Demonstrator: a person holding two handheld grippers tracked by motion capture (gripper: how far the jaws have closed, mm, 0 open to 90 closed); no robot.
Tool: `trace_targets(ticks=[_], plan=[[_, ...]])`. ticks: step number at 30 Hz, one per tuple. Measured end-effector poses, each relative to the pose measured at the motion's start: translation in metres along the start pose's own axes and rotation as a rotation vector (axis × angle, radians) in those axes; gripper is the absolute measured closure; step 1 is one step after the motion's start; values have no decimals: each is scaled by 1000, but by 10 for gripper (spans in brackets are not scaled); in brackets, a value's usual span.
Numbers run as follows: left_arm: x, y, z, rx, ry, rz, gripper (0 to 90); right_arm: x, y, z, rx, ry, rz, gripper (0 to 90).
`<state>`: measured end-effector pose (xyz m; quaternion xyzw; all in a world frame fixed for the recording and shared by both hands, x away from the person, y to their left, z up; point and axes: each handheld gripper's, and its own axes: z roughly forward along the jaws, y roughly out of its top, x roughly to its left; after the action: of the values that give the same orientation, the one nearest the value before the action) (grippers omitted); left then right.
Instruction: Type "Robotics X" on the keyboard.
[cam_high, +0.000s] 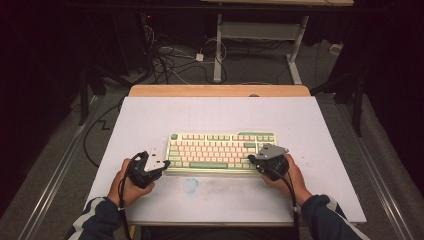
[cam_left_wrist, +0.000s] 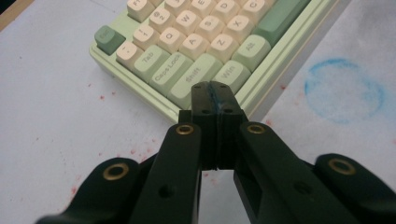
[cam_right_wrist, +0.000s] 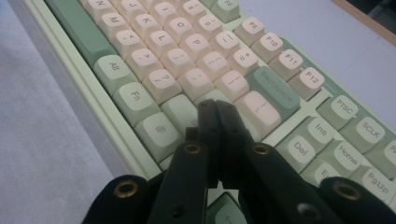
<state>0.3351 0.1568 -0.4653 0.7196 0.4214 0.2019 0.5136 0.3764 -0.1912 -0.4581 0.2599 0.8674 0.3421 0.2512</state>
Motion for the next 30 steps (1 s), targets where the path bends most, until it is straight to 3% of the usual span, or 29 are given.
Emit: trace_targets(ticks=[18,30], plan=[[-16,24,33,4,-44,30,859,3,0,0,-1,-21,-14,900],[-29,26,58,54,-68,59,850,3,0,1,-3,-20,-19,900]])
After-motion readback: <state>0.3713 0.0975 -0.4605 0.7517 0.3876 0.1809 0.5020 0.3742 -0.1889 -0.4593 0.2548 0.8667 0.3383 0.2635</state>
